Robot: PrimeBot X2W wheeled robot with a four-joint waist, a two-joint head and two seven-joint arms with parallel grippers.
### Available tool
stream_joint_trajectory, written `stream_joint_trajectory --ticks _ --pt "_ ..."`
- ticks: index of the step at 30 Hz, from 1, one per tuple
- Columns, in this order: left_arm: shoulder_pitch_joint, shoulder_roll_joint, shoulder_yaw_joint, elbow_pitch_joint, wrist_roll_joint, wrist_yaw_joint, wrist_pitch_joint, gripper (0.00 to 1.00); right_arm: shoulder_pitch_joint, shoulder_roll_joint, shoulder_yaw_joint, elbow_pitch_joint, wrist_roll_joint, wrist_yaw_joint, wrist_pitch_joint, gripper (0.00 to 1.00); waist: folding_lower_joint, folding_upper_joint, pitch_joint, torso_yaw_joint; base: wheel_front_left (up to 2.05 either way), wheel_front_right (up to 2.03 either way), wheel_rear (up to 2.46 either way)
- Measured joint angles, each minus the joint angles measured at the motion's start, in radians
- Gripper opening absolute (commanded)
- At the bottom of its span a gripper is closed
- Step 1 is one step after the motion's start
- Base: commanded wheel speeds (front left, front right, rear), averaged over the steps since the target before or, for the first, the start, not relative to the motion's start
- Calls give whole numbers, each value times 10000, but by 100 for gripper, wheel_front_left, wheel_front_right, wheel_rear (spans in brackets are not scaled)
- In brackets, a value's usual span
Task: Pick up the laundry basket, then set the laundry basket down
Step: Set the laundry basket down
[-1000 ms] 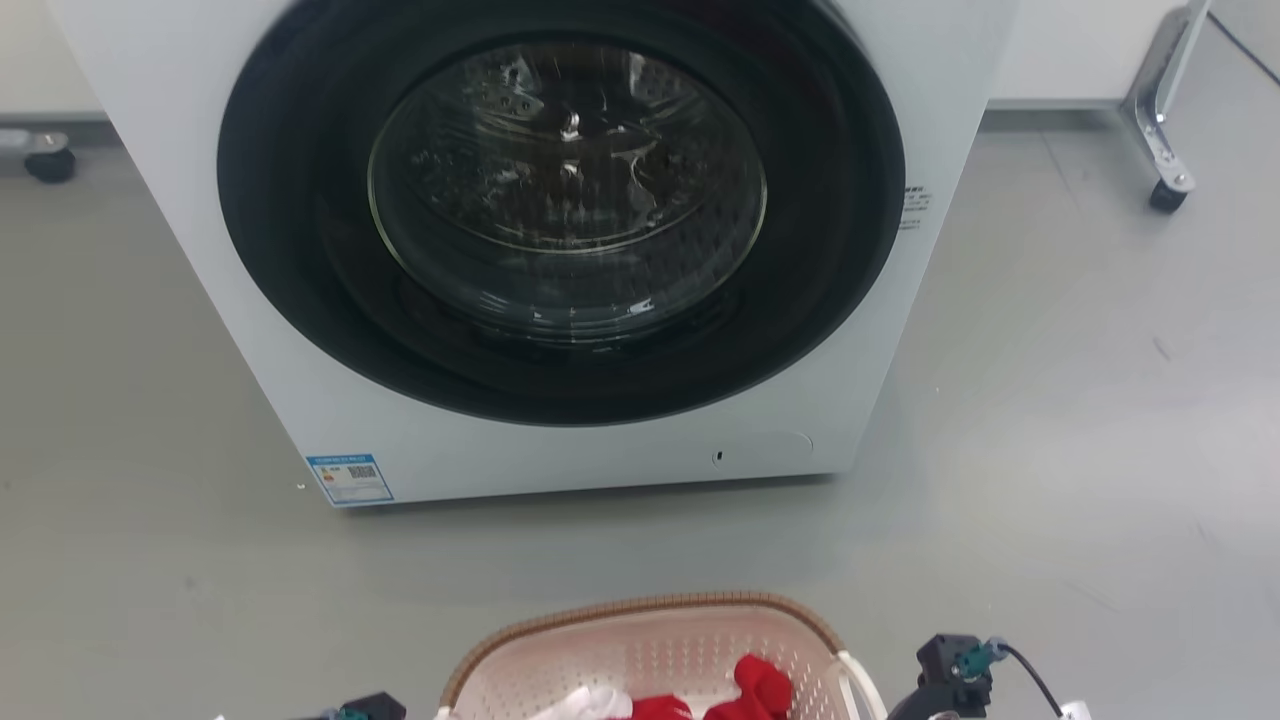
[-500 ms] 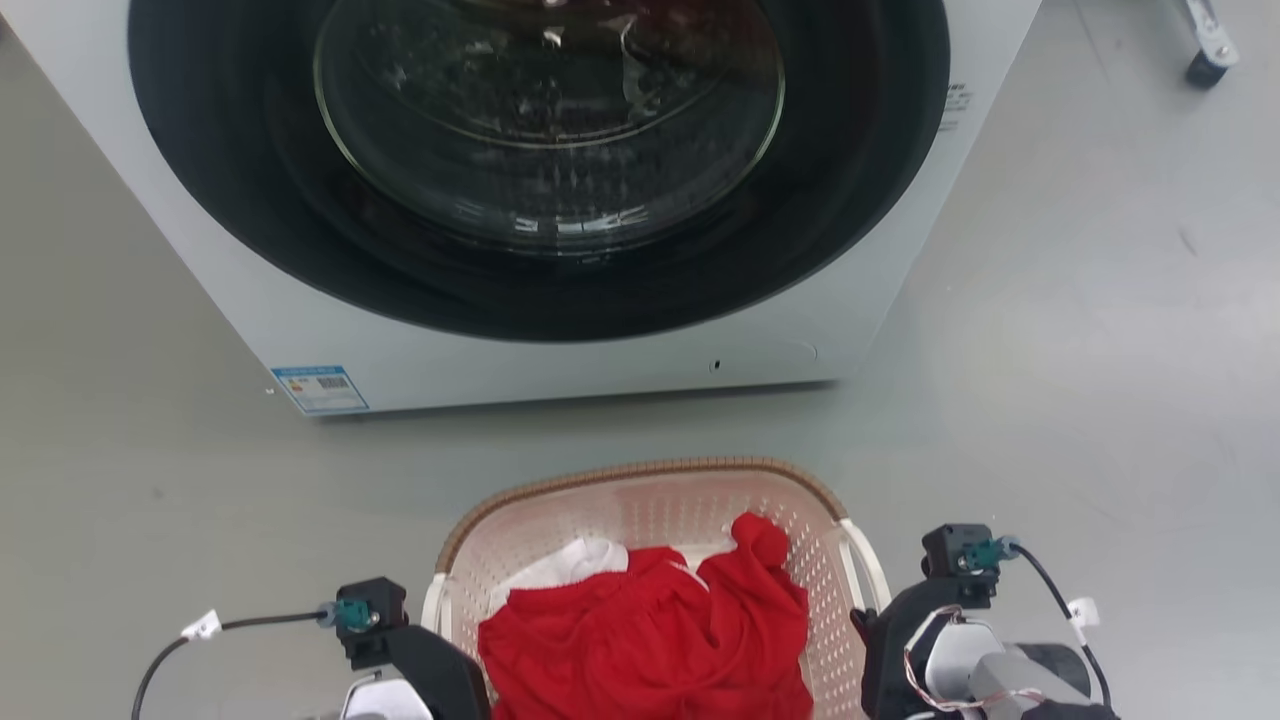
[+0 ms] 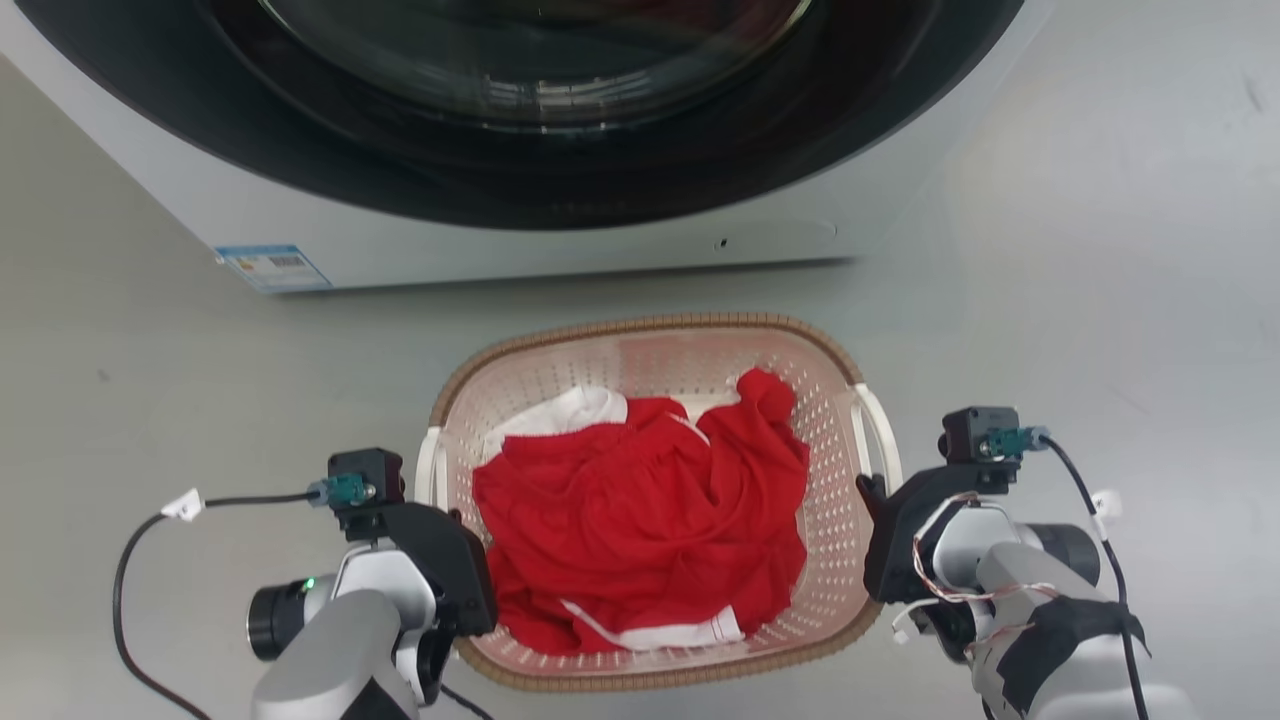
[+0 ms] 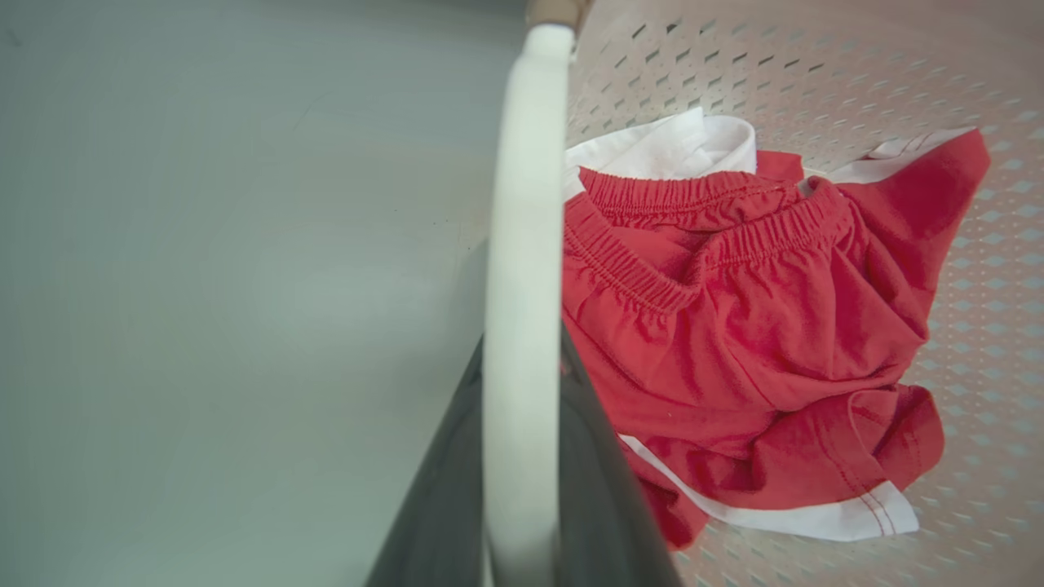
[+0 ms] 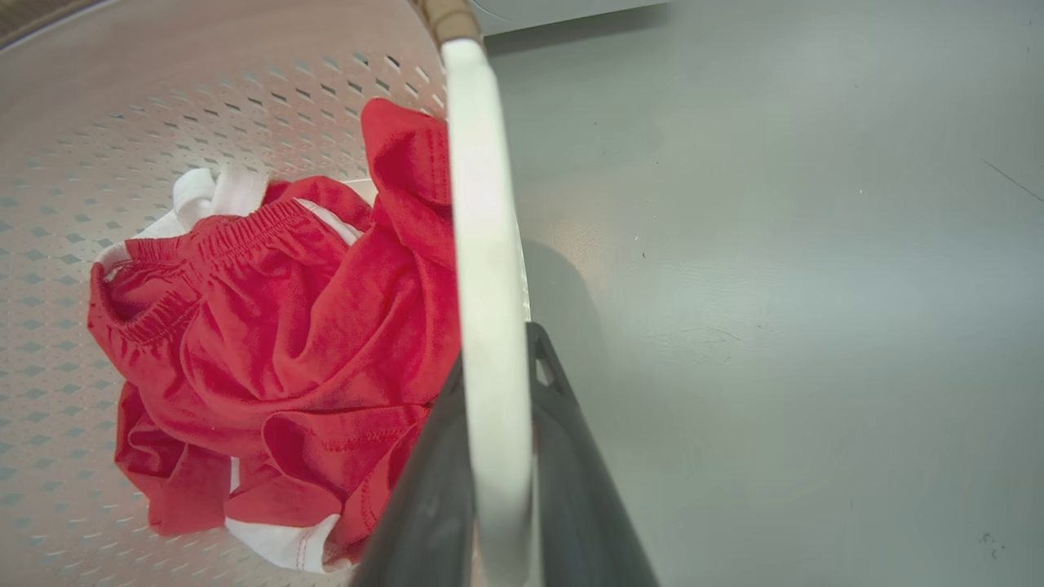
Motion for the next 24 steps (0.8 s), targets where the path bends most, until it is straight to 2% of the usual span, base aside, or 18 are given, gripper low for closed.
stream_joint_trajectory --ticks 24 --pt "-2314 98 -213 -115 529 86 -838 0 -2002 -291 -138 -90 -77 -12 -888 0 -1 0 3251 198 0 0 0"
